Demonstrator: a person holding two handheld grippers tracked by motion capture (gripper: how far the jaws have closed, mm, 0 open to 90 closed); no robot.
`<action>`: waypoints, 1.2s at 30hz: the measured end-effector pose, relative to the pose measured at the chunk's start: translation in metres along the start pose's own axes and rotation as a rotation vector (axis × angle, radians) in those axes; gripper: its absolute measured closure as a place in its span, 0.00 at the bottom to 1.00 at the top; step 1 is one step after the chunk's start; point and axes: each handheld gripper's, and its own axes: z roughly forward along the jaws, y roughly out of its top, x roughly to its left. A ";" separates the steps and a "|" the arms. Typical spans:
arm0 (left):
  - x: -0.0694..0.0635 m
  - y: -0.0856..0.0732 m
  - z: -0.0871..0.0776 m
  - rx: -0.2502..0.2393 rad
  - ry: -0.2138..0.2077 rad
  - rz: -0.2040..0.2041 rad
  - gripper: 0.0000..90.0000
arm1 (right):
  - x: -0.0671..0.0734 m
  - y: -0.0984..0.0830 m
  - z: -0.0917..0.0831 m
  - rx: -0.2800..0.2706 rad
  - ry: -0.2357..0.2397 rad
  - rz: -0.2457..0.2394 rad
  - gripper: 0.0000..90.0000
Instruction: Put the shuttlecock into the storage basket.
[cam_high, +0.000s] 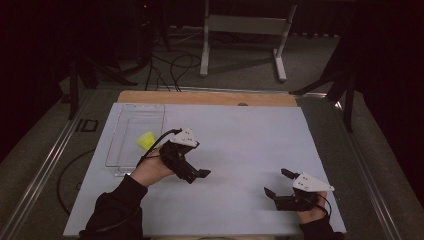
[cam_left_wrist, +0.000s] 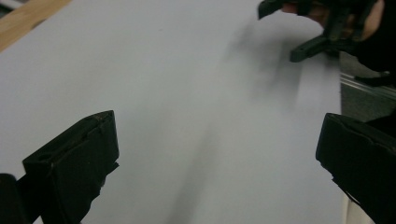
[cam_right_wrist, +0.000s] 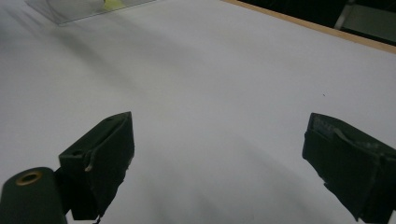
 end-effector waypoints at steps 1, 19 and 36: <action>-0.002 -0.004 0.004 0.012 -0.030 0.013 0.00 | 0.000 0.000 0.000 0.001 0.000 0.000 0.10; -0.006 -0.038 0.030 0.098 -0.083 -0.019 0.00 | 0.000 0.000 0.000 0.002 0.004 0.002 0.10; -0.020 -0.075 0.027 0.126 -0.068 -0.023 0.00 | 0.001 0.000 0.001 0.007 0.012 0.003 0.10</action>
